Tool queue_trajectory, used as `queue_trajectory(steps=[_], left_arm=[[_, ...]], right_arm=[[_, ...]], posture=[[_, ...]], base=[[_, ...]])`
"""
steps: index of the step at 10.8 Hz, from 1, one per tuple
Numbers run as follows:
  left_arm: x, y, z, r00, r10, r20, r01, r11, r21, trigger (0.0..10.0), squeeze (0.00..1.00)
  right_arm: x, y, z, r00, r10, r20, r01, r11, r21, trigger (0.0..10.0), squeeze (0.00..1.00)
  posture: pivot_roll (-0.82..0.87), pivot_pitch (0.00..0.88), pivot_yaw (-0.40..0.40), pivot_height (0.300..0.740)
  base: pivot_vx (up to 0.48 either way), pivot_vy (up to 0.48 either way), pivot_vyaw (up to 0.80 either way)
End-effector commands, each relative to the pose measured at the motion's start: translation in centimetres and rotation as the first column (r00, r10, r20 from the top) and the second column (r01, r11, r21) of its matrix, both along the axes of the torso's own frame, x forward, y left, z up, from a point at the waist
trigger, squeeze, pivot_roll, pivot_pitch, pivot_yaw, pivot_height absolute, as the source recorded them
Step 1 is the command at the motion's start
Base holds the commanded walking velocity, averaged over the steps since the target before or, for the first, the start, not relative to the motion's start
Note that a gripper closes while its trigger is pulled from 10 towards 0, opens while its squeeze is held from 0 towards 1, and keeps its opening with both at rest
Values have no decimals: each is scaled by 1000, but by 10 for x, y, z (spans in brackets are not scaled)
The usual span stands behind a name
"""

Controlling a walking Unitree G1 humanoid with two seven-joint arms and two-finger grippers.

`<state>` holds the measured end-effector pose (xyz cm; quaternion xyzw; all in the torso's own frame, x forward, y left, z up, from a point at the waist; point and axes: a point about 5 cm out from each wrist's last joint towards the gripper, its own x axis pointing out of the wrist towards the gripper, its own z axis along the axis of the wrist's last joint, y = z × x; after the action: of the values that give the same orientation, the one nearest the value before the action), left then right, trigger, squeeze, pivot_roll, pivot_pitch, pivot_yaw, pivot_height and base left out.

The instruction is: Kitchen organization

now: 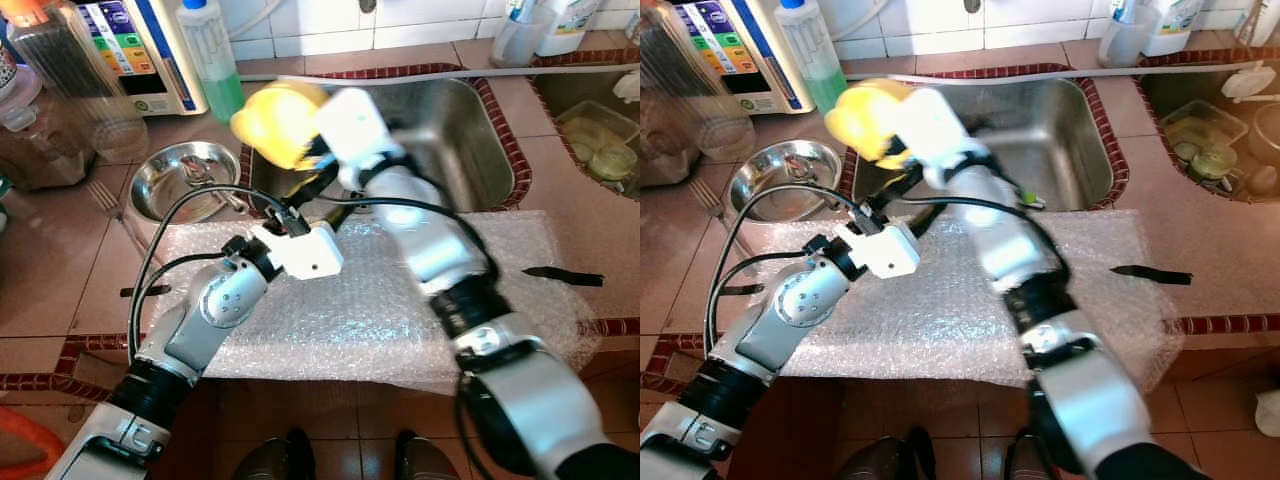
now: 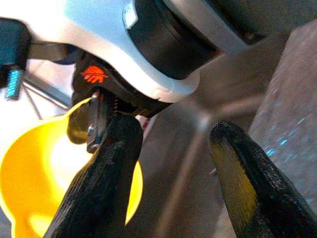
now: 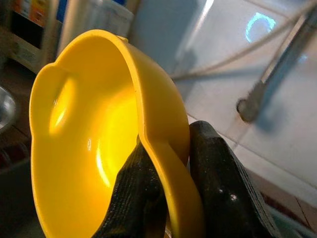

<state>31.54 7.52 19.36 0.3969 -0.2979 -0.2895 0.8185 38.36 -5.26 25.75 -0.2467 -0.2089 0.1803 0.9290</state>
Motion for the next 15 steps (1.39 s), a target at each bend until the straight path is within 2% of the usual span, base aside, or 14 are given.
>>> queue_trajectory(steps=[1, 4, 6, 7, 9, 12, 13, 14, 15], left_arm=[[0, 7, 0, 1000, 10, -21, -11, 1000, -25, 10000, 1000], [6, 11, 4, 998, 18, -63, -21, 998, -52, 10000, 1000], [13, 19, 2, 988, 47, -148, -57, 996, -70, 10000, 1000], [15, 21, -1, 978, 50, -201, -63, 996, -61, 10000, 1000], [17, 24, -4, 967, 50, -249, -62, 997, -44, 10000, 1000], [22, 29, -2, 948, 59, -312, -71, 997, -29, 10000, 1000], [23, 31, -4, 937, 64, -343, -68, 998, -1, 10000, 1000], [23, 34, -6, 918, 57, -391, -59, 998, 8, 10000, 1000], [23, 36, -9, 901, 64, -428, -53, 998, 38, 10000, 1000]], right_arm=[[2, -16, 0, 998, -57, 5, 57, 998, 23, 0, 0], [2, -46, -1, 989, -143, 21, 143, 989, 30, 0, 0], [1, -79, -19, 972, -234, -29, 234, 972, 9, 0, 0], [-1, -92, -28, 963, -267, -44, 267, 964, -16, 0, 0], [-7, -118, -41, 941, -331, -73, 328, 943, -49, 0, 0], [-12, -139, -50, 918, -386, -96, 380, 922, -74, 0, 0], [-13, -143, -54, 911, -397, -112, 390, 917, -81, 0, 0], [-13, -144, -58, 905, -402, -137, 391, 915, -96, 4980, 302], [-13, -146, -60, 901, -403, -157, 394, 915, -90, 10000, 1000]], posture=[[-184, 208, 125, 740], [-190, 208, 132, 740], [-189, 210, 135, 740], [-189, 211, 138, 740], [-192, 210, 149, 740], [-193, 208, 159, 740], [-193, 207, 158, 740], [-192, 204, 159, 740], [-191, 203, 160, 740]], base=[[0, 0, 0], [0, 0, 0], [0, 0, 0], [0, 0, 0], [0, 0, 0], [0, 0, 0], [0, 0, 0], [0, 0, 0], [0, 0, 0]])
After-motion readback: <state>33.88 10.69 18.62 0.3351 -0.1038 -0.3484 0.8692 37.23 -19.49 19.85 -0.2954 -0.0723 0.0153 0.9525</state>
